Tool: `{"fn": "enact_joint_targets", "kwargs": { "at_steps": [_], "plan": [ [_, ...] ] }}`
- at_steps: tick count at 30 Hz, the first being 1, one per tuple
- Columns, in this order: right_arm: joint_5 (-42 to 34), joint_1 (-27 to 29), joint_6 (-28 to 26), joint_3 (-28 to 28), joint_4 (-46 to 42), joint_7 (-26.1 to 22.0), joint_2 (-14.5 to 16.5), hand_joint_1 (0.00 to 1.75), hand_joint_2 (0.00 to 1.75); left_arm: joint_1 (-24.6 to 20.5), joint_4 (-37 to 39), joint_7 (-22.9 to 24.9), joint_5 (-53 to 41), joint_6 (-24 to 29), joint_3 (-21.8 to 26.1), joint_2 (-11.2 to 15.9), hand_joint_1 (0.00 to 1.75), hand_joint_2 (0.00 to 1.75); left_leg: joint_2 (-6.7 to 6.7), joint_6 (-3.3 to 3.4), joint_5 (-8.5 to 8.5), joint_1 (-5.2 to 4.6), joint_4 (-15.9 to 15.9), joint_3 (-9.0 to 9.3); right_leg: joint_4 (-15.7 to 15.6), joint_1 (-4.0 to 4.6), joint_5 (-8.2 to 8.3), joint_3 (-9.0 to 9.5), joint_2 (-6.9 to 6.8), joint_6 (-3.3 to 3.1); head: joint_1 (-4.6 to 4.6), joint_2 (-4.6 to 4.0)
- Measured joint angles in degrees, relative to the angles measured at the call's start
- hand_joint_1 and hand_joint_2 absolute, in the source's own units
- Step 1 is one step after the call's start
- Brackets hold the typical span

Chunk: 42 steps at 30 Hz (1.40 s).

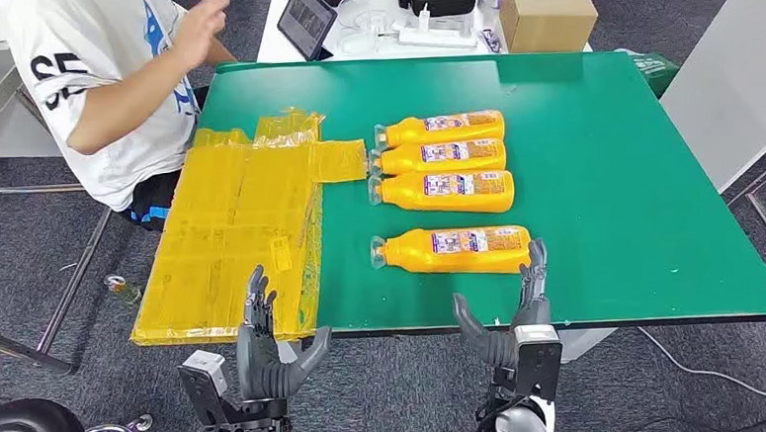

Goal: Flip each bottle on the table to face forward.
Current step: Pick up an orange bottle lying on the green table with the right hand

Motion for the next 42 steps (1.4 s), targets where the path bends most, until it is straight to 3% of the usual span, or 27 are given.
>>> {"fn": "enact_joint_targets", "kwargs": {
  "at_steps": [31, 35, 39, 42],
  "plan": [
    [1.92, -0.17, -0.07, -0.11, 1.2, 0.01, -0.02, 0.0, 1.75, -0.03, 0.07, -0.08, 0.1, 0.02, 0.01, 0.0, 0.0, 1.75, 0.0, 0.0, 0.0, 0.0, 0.0, 0.0, 0.0, 0.0, 0.0, 0.0, 0.0, 0.0, 0.0, 0.0],
    [9.46, -1.04, -3.41, -0.25, 2.56, 1.73, -0.63, 0.0, 1.75, -0.03, 0.07, -0.31, -0.34, 0.03, 0.01, 0.0, 0.0, 1.75, 0.0, 0.0, 0.0, 0.0, 0.0, 0.0, 0.0, 0.0, 0.0, 0.0, 0.0, 0.0, 0.0, 0.0],
    [23.23, -3.03, -9.14, -1.13, 4.66, 7.2, -3.2, 0.0, 1.75, -0.03, 0.07, -0.28, -1.12, 0.03, 0.03, 0.0, 0.0, 1.75, -0.01, 0.01, 0.01, -0.01, 0.0, 0.0, 0.0, -0.01, 0.01, 0.01, 0.0, 0.01, 0.01, 0.0],
    [30.86, -5.17, -10.01, -2.61, 5.57, 12.3, -5.75, 0.0, 1.75, -0.03, 0.07, -0.02, -1.82, -0.12, 0.14, 0.0, 0.0, 1.75, -0.01, 0.02, 0.01, -0.03, 0.01, 0.0, 0.0, -0.03, 0.02, 0.02, 0.0, 0.02, 0.01, 0.0]
  ]
}}
